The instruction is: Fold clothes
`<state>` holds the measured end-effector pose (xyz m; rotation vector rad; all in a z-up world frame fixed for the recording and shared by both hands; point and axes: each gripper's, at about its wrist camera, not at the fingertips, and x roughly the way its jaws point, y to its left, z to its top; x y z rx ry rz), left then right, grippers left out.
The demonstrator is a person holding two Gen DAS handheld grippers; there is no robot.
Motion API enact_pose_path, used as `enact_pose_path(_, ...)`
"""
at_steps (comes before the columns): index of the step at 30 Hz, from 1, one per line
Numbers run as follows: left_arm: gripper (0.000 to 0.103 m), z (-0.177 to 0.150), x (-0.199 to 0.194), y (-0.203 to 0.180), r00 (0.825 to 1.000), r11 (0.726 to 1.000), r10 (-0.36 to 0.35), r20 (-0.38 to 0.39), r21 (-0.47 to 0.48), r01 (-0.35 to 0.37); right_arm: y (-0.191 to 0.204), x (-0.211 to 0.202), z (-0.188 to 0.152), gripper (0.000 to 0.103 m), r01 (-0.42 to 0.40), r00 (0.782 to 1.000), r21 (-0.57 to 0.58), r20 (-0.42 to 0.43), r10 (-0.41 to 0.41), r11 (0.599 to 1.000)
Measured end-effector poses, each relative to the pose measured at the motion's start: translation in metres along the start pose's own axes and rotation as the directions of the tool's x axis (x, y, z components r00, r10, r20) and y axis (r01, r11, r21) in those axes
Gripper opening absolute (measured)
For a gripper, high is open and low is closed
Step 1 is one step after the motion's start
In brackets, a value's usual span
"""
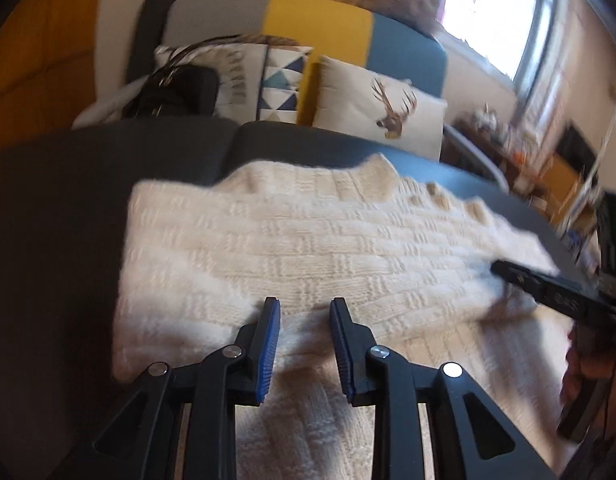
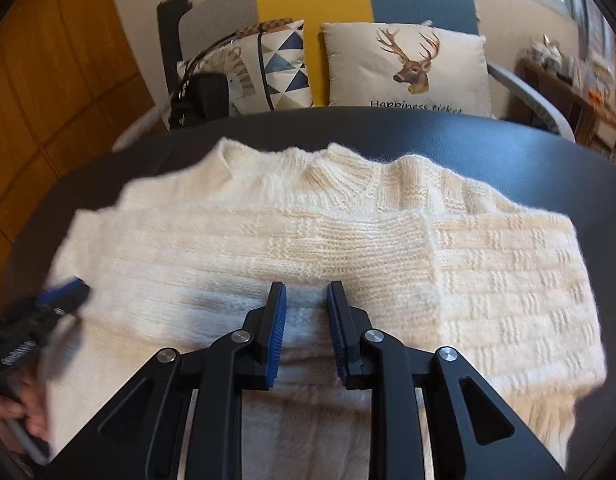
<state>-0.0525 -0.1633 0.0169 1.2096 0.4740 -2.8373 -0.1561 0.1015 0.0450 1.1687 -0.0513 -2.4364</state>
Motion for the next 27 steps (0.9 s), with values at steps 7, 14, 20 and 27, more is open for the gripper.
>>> enact_pose_path(7,0.027,-0.002,0.0,0.005,1.0,0.999,-0.029,0.011,-0.022,0.029,0.037,-0.016,-0.026,0.036,-0.153,0.988,0.004,-0.013,0.153,0.988)
enact_pose_path(14,0.027,-0.002,0.001,0.02,0.992,0.987,-0.119,0.028,-0.104,0.122,0.04,-0.004,-0.039,0.036,-0.281,0.958,0.147,-0.023,0.287,0.948)
enact_pose_path(20,0.027,-0.002,0.003,0.018,0.992,0.987,-0.12,0.034,-0.106,0.123,0.025,0.005,-0.048,0.04,-0.374,0.92,0.335,0.017,0.392,0.865)
enact_pose_path(27,0.027,-0.003,0.003,0.018,0.992,0.987,-0.119,0.039,-0.105,0.122,-0.012,0.021,-0.052,0.014,-0.421,0.89,0.565,0.107,0.443,0.709)
